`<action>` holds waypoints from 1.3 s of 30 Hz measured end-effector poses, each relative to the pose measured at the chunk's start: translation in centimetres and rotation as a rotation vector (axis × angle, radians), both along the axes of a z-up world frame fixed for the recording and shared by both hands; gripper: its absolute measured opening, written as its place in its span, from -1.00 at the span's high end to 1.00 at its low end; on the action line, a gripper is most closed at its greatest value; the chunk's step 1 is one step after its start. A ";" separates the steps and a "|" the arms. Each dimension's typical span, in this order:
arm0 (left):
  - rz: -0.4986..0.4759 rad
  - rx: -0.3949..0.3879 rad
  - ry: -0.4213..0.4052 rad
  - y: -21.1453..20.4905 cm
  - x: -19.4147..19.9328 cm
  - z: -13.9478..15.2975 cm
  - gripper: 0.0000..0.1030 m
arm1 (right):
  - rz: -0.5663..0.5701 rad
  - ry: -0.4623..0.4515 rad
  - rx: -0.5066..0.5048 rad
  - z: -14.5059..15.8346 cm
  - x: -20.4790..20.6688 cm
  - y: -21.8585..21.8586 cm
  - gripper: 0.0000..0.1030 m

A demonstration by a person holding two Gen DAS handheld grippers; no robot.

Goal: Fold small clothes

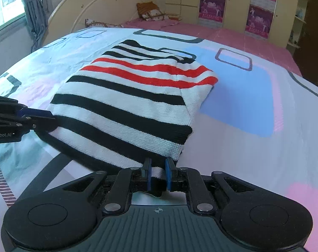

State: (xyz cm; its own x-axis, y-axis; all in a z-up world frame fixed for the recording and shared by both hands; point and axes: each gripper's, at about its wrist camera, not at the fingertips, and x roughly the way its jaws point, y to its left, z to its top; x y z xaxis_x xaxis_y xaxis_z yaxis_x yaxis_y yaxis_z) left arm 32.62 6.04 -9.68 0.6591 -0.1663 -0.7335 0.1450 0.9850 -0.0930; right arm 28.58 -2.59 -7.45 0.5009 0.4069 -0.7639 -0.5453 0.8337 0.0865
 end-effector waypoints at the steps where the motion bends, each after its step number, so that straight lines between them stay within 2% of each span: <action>1: 0.004 0.006 -0.002 -0.1 0.0 -0.1 0.67 | -0.003 0.000 0.006 -0.1 0.0 -0.1 0.76; 11: 0.019 0.077 0.001 -1.3 -0.1 0.2 0.64 | -0.009 0.017 0.026 0.1 0.3 -0.5 0.75; 13: 0.031 0.088 -0.001 -1.7 -0.6 1.3 0.18 | -0.018 0.037 0.047 0.9 0.3 -0.8 0.74; 14: 0.047 0.094 -0.016 -1.9 -1.2 1.8 -0.64 | -0.031 0.039 0.068 1.6 0.0 -1.3 0.65; 15: 0.080 0.124 -0.056 -2.4 -2.3 2.4 -0.95 | -0.051 0.032 0.078 2.0 -0.4 -1.7 0.33; 16: 0.095 0.147 -0.096 -2.8 -3.3 2.8 -0.94 | -0.079 0.011 0.074 2.5 -1.1 -2.2 -0.65; 17: 0.094 0.156 -0.102 -3.2 -4.1 3.2 -0.99 | -0.091 -0.027 0.076 3.0 -2.0 -2.7 -0.85; 18: 0.094 0.145 -0.100 -3.4 -4.9 3.4 -1.00 | -0.092 -0.050 0.073 3.4 -2.8 -3.2 -0.85; 24: 0.149 0.127 -0.105 -4.9 -8.8 4.8 -1.00 | -0.161 -0.056 0.028 4.6 -6.8 -5.3 -0.86; 25: 0.154 0.120 -0.103 -5.1 -9.3 5.1 -1.00 | -0.169 -0.057 0.034 4.9 -7.5 -5.7 -0.86; 26: 0.158 0.114 -0.108 -5.4 -9.8 5.4 -1.00 | -0.172 -0.049 0.047 5.2 -8.0 -6.0 -0.97; 27: 0.160 0.112 -0.115 -5.7 -10.2 5.8 -1.00 | -0.174 -0.036 0.063 5.6 -8.6 -6.4 -1.00; 35: 0.167 0.087 -0.136 -7.1 -13.5 8.4 -1.00 | -0.224 -0.081 0.121 8.8 -13.0 -8.4 -1.00; 39: 0.173 0.081 -0.154 -7.8 -15.5 9.2 -1.00 | -0.242 -0.103 0.117 10.2 -15.3 -9.1 -1.00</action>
